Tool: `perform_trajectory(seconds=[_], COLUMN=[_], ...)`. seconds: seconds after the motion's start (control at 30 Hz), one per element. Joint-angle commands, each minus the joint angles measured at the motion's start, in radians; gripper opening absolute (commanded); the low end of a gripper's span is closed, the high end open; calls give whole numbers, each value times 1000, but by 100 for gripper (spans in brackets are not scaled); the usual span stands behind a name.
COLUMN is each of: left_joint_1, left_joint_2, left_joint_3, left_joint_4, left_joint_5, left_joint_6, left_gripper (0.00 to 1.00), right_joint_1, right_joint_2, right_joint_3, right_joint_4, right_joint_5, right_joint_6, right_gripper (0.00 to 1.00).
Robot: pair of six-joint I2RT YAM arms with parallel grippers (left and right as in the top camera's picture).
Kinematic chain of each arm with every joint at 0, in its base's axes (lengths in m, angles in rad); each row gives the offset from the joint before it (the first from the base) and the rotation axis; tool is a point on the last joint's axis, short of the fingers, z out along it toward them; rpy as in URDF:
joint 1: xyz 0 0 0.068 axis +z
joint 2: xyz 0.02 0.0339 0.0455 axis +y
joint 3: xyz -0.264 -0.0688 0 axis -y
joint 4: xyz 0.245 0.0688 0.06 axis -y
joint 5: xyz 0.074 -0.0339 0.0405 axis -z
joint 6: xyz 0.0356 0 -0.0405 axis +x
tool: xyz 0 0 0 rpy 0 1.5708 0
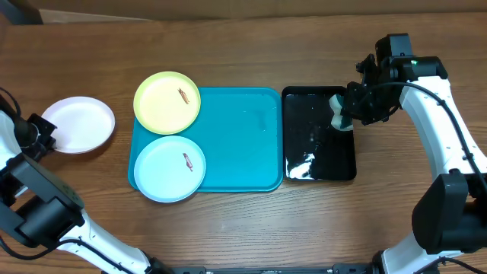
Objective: Clean dirty plates on tray and stack at the side
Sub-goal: 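Carry the white plate left and set it on the table, then grip the yellow plate's rim with the left gripper and slide it to tray center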
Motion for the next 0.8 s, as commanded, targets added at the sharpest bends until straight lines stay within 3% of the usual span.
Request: perform_trajectory(seconds=[0.0, 0.17, 0.2, 0.23, 0.27, 0.33, 0.47, 0.6, 0.77], left_joint_1=[-6, -6, -6, -6, -6, -11, -36, -103, -237], left_joint_2=[5, 5, 5, 4, 4, 4, 2, 0, 9], left_joint_3=[-40, -71, -71, -70, -66, -51, 45, 106, 105], left_joint_4=[26, 49, 44, 40, 34, 24, -49, -90, -82], left_joint_5=[-16, -15, -10, 10, 42, 120, 177, 222, 209], left_joint_6=[-20, -20, -20, -20, -15, 10, 15, 56, 104], left_gripper=[4, 6, 31, 48, 57, 64, 59, 43, 40], right_joint_1=[-1, -1, -1, -1, -1, -1, -1, -1, -1], right_joint_2=[-31, -31, -31, -31, -31, -31, -31, -31, -31], right_joint_3=[35, 35, 35, 35, 35, 35, 35, 35, 35], right_joint_4=[6, 6, 6, 6, 6, 9, 9, 9, 8], right_joint_5=[-12, -12, -12, -12, -12, -12, -12, -12, -12], right_joint_6=[-5, -5, -5, -5, -5, -5, -5, -5, -5], right_gripper=[4, 4, 4, 4, 4, 4, 4, 4, 4])
